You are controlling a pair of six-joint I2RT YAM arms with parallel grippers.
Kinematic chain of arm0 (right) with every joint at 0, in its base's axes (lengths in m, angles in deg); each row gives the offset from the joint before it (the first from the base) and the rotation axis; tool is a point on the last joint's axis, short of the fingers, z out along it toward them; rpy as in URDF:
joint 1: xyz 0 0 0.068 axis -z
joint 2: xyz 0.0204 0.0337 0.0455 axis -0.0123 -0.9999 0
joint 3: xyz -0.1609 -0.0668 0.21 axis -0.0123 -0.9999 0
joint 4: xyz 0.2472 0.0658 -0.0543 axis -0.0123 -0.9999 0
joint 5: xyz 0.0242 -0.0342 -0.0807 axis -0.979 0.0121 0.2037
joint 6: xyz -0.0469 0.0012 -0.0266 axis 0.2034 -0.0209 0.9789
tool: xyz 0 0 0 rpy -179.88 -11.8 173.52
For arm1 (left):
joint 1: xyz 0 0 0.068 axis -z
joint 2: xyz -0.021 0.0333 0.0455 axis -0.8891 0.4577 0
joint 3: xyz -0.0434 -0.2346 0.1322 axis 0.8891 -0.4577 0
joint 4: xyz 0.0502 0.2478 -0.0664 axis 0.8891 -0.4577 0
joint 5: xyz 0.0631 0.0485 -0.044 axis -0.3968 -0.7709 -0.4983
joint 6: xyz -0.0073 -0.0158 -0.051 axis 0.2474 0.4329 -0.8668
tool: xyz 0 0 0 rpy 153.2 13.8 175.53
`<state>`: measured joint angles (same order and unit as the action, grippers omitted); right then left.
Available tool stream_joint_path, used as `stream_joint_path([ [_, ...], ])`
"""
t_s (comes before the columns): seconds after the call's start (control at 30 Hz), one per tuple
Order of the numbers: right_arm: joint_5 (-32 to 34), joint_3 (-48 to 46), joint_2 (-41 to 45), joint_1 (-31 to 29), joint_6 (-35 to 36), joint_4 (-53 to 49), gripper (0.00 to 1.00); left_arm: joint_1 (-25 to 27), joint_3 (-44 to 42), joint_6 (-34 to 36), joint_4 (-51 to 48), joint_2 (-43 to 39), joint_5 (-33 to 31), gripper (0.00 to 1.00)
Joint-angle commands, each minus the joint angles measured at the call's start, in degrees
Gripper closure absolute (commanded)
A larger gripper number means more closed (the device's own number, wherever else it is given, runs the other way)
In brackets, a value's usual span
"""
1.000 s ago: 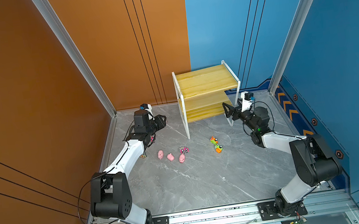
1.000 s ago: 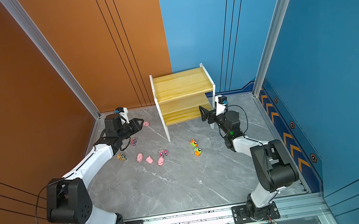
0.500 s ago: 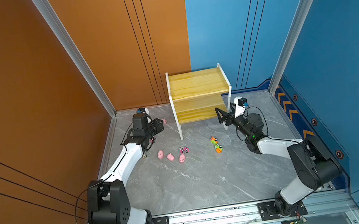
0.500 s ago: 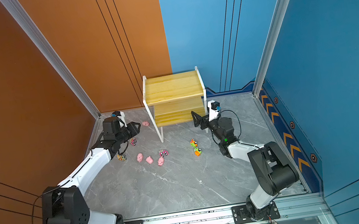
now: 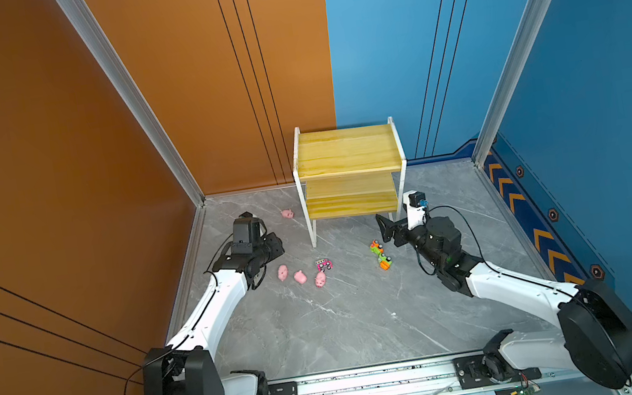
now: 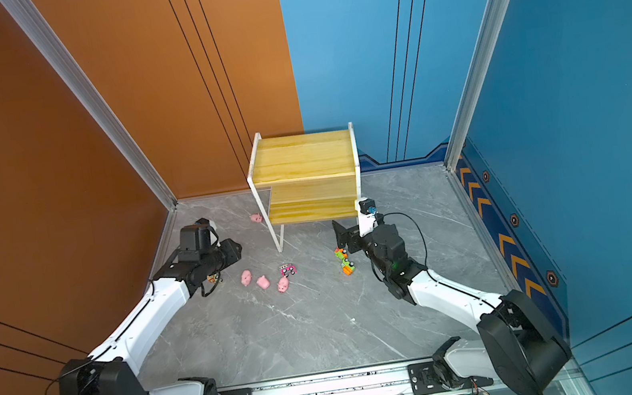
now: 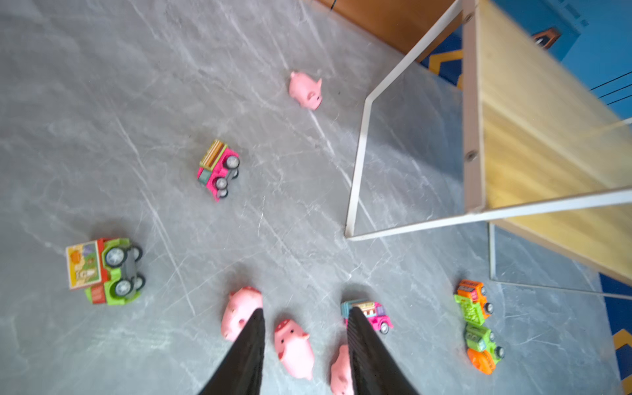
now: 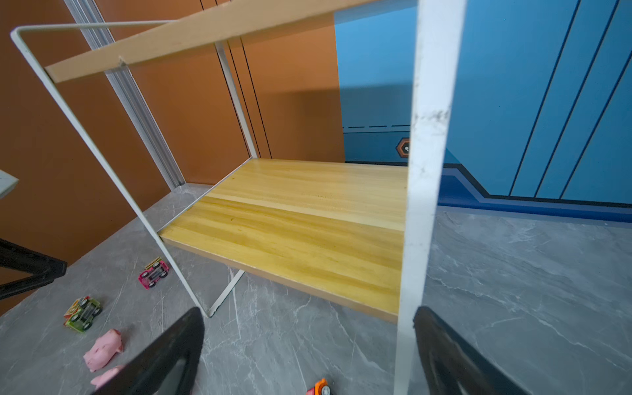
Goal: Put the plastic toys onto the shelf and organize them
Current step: 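Lower the left gripper over the pink pig near the pink truck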
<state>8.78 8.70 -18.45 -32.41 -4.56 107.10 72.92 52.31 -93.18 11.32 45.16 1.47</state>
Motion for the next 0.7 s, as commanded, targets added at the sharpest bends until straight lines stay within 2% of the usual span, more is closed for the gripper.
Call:
stream_joint_path([
  [0.0, 8.6, -0.4, 2.1, -3.2, 0.7, -15.0, 0.06, 3.6, -1.2, 2.5, -8.0, 0.6, -3.1, 0.59],
  [0.13, 13.2, -1.4, 1.3, -8.0, -2.3, -18.4, 0.06, 10.8, -1.0, 4.6, -9.6, 3.0, -6.0, 0.6],
  [0.23, 11.2, -4.6, 1.7, -7.8, -6.9, -15.8, 0.07, 17.6, -0.2, 6.7, -9.5, 4.6, -8.4, 0.6],
  [0.33, 9.8, -7.0, 2.9, -7.4, -8.7, -13.8, 0.07, 23.0, 0.0, 9.8, -8.7, 6.7, -11.1, 0.55],
  [0.53, 7.6, -9.5, 7.3, -6.3, -8.1, -13.2, 0.06, 25.4, -2.6, 11.0, -0.9, 9.7, -10.9, 0.48],
  [0.67, 6.1, -11.1, 10.0, -5.0, -8.1, -13.1, 0.06, 26.1, -3.4, 11.4, 2.1, 12.4, -13.8, 0.47],
])
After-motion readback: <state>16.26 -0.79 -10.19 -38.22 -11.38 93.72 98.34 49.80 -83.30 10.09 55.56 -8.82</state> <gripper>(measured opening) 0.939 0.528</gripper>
